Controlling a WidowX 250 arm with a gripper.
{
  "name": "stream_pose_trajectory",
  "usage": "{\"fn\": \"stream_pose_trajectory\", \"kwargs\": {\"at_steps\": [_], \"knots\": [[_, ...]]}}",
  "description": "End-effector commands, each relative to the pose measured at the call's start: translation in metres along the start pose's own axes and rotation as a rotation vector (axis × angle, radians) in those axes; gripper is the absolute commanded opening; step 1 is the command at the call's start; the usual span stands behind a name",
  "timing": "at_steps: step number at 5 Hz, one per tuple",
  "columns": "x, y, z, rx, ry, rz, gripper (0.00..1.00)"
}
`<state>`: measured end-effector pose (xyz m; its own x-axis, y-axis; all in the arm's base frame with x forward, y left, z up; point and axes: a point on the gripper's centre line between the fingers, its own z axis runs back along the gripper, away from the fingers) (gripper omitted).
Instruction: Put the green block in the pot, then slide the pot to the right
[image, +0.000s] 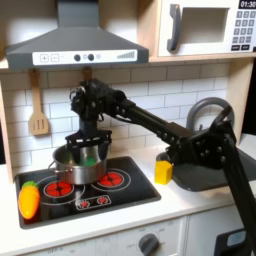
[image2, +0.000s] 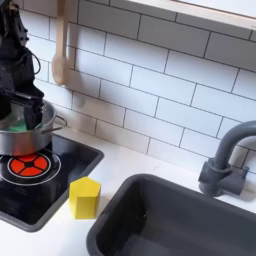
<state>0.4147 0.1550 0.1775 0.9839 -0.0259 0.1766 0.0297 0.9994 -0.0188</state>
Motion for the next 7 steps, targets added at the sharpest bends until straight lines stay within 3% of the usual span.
{"fn": "stream_pose_trajectory", "kwargs": {"at_steps": [1,2,7], "knots": [[-0.01,-0.009,-0.009,-0.023,0.035,-0.013,1.0],[-0.017,-0.015,-0.013,-0.034,0.052,-0.021,1.0],[-0.036,-0.058,-0.003,-0.044,0.049,-0.098,1.0]]}}
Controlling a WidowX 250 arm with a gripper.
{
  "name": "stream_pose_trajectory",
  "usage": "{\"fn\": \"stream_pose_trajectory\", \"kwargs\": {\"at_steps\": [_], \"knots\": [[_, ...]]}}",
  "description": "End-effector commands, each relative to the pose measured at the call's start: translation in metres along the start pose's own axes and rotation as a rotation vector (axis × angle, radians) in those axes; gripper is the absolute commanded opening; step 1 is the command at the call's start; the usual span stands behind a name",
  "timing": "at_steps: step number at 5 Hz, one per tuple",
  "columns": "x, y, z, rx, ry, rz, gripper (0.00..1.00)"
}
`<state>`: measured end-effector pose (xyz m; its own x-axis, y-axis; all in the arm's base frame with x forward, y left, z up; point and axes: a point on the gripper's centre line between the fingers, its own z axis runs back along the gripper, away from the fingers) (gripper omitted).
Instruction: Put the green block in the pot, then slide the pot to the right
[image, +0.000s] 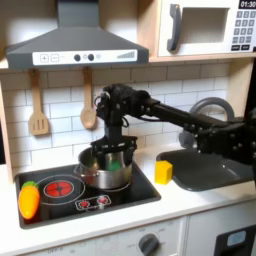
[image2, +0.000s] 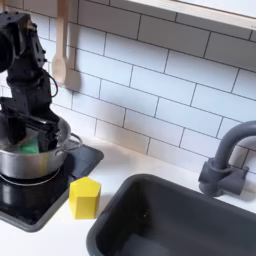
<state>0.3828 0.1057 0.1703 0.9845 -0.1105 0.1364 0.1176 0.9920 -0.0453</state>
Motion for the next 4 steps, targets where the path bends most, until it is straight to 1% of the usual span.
{"fn": "stream_pose_trajectory", "kwargs": {"at_steps": [1,2,3,4], "knots": [[-0.009,-0.016,-0.001,-0.011,0.013,-0.031,1.0],[-0.013,-0.023,0.001,-0.016,0.017,-0.04,1.0],[-0.012,-0.027,0.006,0.025,-0.001,-0.061,1.0],[-0.012,-0.03,0.009,0.017,-0.008,-0.065,1.0]]}}
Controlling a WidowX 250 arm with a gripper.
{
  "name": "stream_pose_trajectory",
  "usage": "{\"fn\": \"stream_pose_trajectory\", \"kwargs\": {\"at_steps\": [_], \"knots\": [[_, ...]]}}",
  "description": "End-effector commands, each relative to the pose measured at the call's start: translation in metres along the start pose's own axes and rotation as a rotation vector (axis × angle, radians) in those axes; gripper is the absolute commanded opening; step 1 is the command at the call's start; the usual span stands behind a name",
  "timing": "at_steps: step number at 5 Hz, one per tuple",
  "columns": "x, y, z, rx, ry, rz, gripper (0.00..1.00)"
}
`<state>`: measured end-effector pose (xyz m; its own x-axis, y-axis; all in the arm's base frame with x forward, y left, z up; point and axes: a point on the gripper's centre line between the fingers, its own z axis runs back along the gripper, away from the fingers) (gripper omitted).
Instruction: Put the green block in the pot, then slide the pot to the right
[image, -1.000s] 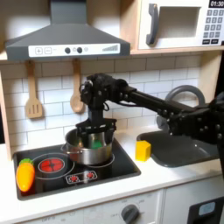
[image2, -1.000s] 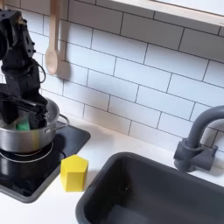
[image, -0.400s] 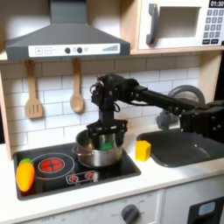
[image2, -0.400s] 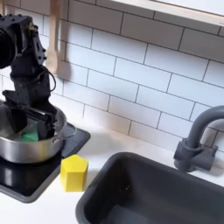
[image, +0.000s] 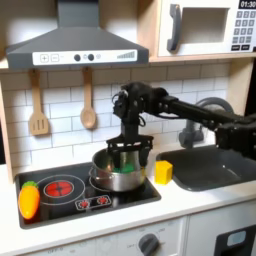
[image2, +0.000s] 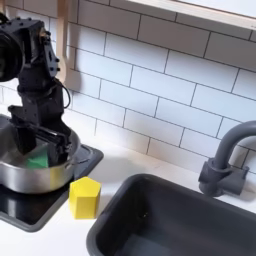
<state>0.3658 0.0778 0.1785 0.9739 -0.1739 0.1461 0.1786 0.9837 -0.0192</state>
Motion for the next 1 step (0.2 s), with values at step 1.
{"fn": "stream_pose_trajectory", "kwargs": {"at_steps": [1], "knots": [[0.0005,-0.0016,0.0022,0.003,-0.005,-0.005,1.0]]}}
